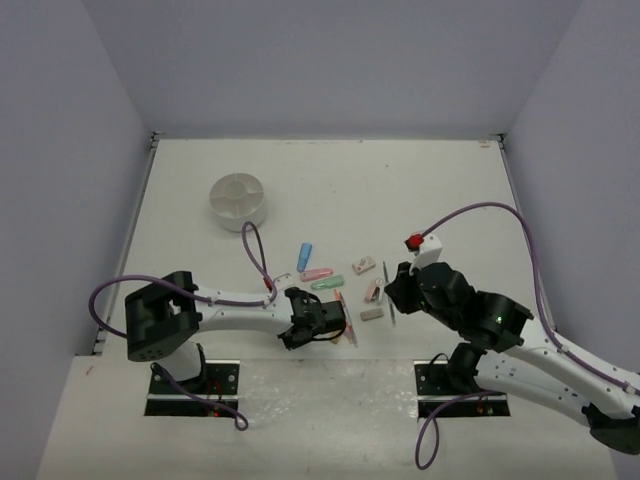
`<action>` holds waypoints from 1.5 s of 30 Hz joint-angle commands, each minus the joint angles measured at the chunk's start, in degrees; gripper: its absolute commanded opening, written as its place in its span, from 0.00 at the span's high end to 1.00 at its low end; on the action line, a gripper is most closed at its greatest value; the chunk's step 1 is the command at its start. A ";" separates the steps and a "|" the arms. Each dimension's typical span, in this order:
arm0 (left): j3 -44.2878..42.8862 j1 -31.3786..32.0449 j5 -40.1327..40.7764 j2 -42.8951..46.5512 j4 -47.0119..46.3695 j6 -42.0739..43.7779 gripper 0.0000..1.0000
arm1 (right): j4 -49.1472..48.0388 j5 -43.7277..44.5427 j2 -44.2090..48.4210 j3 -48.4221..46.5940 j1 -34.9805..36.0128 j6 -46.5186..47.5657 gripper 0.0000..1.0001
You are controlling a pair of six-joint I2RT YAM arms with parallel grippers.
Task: Sort the stationery into containers
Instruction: Close the pen cap on the pen.
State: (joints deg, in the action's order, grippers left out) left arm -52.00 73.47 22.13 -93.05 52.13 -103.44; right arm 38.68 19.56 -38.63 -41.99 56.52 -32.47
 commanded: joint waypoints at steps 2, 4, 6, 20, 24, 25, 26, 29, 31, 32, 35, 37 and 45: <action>-3.76 -0.26 12.54 4.52 5.10 2.87 1.00 | -5.31 -6.94 3.40 1.61 0.17 2.13 1.00; -5.94 -0.19 19.41 8.34 5.05 11.12 1.00 | -7.68 -10.13 4.48 2.76 0.17 2.51 1.00; -8.43 -0.34 25.17 11.52 3.08 19.48 1.00 | -9.76 -13.27 5.03 4.13 0.17 2.58 1.00; -4.38 -22.87 -8.50 32.12 -49.80 66.23 1.00 | -29.27 -31.16 1.36 8.44 0.17 -0.40 1.00; 0.41 -22.93 -16.51 35.09 -61.66 67.06 1.00 | -35.77 -37.43 2.82 10.24 0.17 -1.71 0.97; 0.49 -22.93 -17.50 35.79 -62.79 66.97 1.00 | -36.69 -37.66 3.19 10.26 0.17 -1.97 0.93; 1.89 -22.93 -19.10 36.86 -64.46 66.78 1.00 | -37.29 -37.52 3.28 10.26 0.17 -2.24 0.96; 4.83 -22.87 -23.45 39.09 -68.31 65.52 1.00 | -38.06 -35.65 3.25 9.79 0.17 -2.87 1.00; 6.23 -22.92 -25.01 40.32 -69.67 64.15 1.00 | -38.24 -34.35 2.91 9.03 0.17 -3.07 1.00; 6.76 -22.86 -25.37 40.80 -69.97 63.74 1.00 | -38.24 -33.64 2.73 8.61 0.17 -3.19 1.00; 8.14 -22.85 -26.57 41.82 -70.32 62.89 1.00 | -38.27 -32.01 2.36 7.96 0.13 -3.62 1.00; 8.91 -22.91 -26.99 42.25 -70.86 62.50 1.00 | -38.26 -30.58 2.42 7.60 0.15 -3.97 1.00; 11.48 -22.93 -30.47 40.51 -75.39 61.16 1.00 | -37.23 -27.58 0.65 4.91 0.17 -2.16 1.00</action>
State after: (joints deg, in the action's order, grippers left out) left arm -41.52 50.68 -4.70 -51.50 -17.35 -41.28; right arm 3.55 -11.04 -37.59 -33.80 56.58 -35.31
